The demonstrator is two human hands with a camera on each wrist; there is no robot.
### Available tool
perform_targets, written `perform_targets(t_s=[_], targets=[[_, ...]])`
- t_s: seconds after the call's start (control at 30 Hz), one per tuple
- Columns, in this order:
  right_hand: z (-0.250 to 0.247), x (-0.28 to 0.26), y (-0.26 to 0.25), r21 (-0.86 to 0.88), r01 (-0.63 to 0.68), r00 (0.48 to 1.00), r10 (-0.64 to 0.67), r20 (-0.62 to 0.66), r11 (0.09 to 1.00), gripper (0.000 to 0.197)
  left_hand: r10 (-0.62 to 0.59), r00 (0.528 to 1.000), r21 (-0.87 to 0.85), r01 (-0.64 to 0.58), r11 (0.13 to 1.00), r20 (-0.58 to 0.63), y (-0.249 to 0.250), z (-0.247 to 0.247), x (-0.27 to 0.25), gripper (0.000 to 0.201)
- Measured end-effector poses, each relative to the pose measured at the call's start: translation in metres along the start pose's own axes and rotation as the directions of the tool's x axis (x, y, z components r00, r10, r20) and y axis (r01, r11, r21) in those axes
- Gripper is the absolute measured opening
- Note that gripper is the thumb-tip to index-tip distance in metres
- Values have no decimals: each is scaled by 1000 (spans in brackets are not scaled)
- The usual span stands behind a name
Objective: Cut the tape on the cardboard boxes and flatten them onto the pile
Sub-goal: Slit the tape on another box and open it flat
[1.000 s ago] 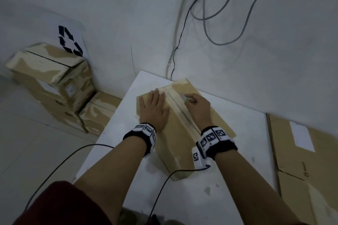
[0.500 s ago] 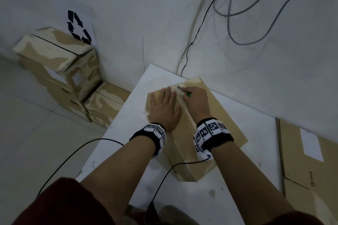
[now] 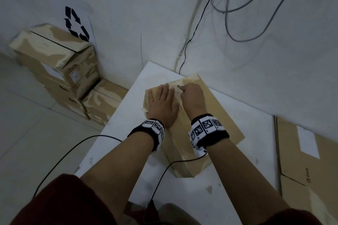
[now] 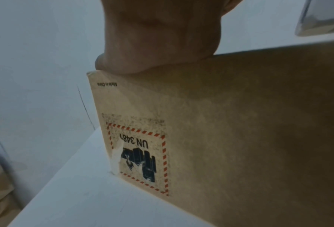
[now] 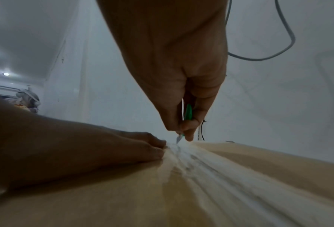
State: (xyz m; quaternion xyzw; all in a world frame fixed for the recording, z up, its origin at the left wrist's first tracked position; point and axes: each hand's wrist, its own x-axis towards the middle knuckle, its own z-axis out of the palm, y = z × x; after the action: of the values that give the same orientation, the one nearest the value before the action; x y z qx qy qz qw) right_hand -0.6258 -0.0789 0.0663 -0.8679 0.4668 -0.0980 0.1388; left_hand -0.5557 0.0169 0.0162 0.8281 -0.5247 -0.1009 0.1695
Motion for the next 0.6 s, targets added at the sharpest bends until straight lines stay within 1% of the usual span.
perform_targets(t_s=[0.07,0.17,0.23,0.33,0.4,0.47,0.6], targets=[[1,-7,2,-40,20,1000,-20,-1,999,32,-3,1000,4,3,1000,-5,0,-1,0,63],[3,-15,5,-36,62,998,-61,32,997,33,-3,1000,16,3,1000,-11,1,-1,-1,63],[3,-14,8,21,80,996,-81,44,997,33,-3,1000,29,3,1000,-12,1,-2,-1,63],[-4,-14,14,99,65,996,-71,53,993,32,-2,1000,48,2,999,-2,1,0,0,64],[-7,-18,20,103,52,996,-59,67,993,31,1,1000,40,-1,999,1,1,2,1,70],[-7,-25,24,121,42,997,-49,55,992,30,6,1000,27,-6,1000,-6,1,4,1,78],[-5,-28,21,121,53,997,-59,49,991,28,7,1000,22,-7,1000,-15,-1,4,1,84]])
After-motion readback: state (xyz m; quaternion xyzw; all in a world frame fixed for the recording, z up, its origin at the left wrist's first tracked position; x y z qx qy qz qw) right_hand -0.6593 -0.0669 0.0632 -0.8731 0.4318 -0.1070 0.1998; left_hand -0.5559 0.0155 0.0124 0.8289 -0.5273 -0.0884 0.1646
